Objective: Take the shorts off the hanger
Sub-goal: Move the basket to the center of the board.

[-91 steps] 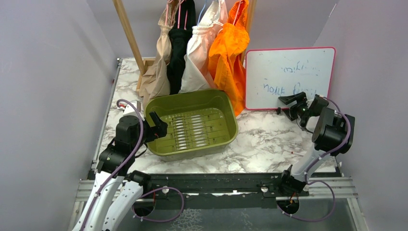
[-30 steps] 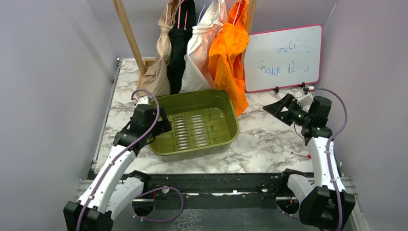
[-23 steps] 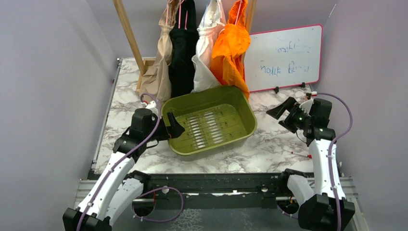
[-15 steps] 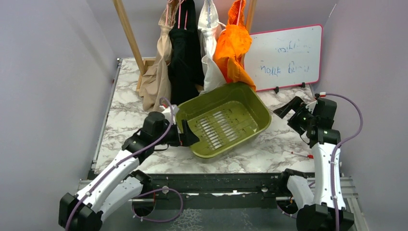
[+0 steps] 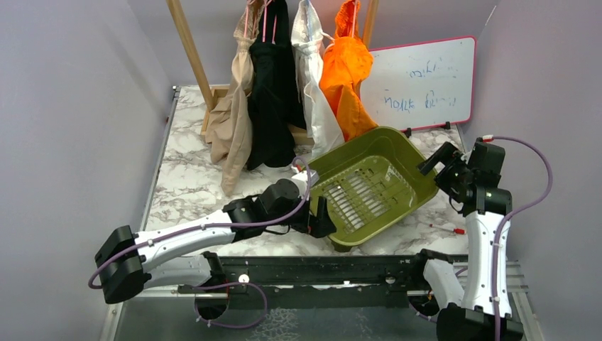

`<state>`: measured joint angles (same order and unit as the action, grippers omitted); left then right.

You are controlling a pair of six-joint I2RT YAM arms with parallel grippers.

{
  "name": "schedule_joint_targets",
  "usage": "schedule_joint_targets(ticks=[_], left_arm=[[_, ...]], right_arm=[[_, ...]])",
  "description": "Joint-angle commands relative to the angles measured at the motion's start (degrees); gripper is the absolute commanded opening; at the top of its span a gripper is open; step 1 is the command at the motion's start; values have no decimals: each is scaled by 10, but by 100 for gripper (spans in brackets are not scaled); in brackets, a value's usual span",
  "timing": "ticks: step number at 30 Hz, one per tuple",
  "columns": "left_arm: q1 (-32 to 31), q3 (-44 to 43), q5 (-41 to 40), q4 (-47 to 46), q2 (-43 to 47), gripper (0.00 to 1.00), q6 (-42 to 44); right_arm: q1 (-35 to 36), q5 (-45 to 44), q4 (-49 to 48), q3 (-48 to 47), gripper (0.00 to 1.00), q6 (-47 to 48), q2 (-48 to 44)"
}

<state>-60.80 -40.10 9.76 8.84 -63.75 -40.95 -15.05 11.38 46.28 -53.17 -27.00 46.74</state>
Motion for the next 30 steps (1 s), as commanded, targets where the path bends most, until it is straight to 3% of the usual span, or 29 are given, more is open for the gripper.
schedule_joint_targets(ticks=[1,9,14,17,21,25,30], left_arm=[[-11,3,-79,5,60,99,8],[-10,-17,-239,161,202,99,16],[17,-69,-322,199,170,99,104],[81,-108,-264,180,98,99,165],[180,-128,-87,94,5,99,217],[190,-146,19,39,-74,99,239],[184,-122,176,-77,-128,99,176]], right_arm=[[3,-82,93,-24,99,-17,22],[3,-82,153,-65,99,-38,-13],[3,-14,189,-8,99,-41,-22],[3,22,162,45,99,-58,-36],[3,17,108,70,99,-77,-14],[2,-57,53,39,99,-89,54],[2,-113,-2,-9,98,-124,151]])
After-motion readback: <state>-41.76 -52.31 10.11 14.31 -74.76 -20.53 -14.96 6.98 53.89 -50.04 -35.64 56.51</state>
